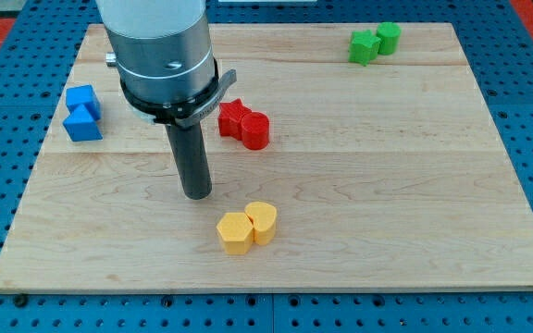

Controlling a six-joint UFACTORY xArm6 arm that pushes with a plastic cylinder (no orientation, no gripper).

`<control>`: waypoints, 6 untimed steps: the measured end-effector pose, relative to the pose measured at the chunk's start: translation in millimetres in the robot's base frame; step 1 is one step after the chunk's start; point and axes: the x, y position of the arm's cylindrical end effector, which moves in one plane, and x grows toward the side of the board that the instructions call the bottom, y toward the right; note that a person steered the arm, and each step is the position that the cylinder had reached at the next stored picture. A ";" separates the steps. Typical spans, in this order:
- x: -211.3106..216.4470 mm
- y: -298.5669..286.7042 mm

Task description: Push the green blocks slightly to the left

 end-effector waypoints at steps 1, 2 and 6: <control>-5.1 31.5; -25.1 140.1; -175.9 358.4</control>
